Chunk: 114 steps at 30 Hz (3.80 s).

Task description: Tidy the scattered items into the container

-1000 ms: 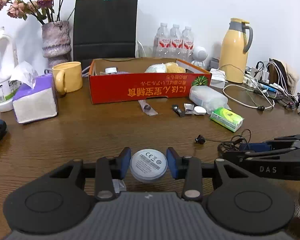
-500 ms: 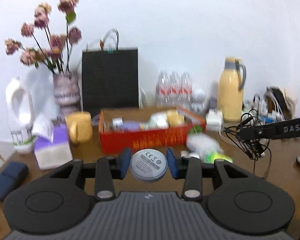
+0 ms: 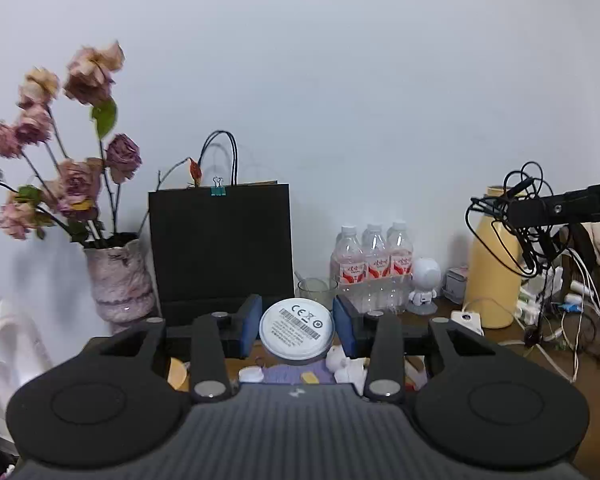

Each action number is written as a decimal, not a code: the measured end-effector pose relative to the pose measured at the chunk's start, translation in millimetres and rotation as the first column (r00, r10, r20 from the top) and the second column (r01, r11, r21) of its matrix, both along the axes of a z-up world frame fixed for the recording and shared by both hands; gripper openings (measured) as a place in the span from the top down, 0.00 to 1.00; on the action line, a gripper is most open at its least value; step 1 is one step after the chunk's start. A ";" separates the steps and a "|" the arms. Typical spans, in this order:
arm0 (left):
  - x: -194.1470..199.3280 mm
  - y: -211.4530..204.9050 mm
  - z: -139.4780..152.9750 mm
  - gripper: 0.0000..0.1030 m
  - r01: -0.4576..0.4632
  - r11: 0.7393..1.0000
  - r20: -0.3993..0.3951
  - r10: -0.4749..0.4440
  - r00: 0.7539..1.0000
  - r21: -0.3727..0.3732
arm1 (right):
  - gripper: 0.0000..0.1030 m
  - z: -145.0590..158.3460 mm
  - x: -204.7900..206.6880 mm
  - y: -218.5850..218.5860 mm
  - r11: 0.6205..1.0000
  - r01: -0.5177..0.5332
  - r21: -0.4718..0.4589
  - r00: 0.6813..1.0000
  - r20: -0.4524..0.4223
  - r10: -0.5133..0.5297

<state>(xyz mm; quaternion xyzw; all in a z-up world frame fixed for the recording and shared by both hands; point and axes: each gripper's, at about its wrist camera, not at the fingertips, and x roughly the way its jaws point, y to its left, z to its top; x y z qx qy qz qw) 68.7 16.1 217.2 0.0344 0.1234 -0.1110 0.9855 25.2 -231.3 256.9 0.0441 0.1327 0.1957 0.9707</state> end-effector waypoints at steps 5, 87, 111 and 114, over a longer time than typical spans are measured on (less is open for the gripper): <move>64.7 5.3 21.6 0.61 -0.004 1.000 -0.063 0.003 0.998 -0.025 | 0.93 41.0 62.1 16.3 0.999 -0.036 -0.027 0.999 -0.001 0.036; 32.4 4.0 -112.3 0.00 -0.258 0.963 -0.107 0.265 0.958 0.072 | 0.15 -143.2 74.9 21.1 0.987 0.155 -0.038 0.981 -0.116 -0.159; -105.2 15.6 -205.6 0.37 -0.130 0.982 -0.383 0.174 0.907 0.139 | 0.24 -211.2 -37.7 59.6 0.987 -0.033 -0.155 0.978 -0.207 0.000; -108.2 16.8 -210.8 0.50 -0.118 0.986 -0.393 0.157 0.906 0.120 | 0.30 -214.9 -14.3 82.0 0.977 -0.096 -0.190 0.971 -0.235 0.049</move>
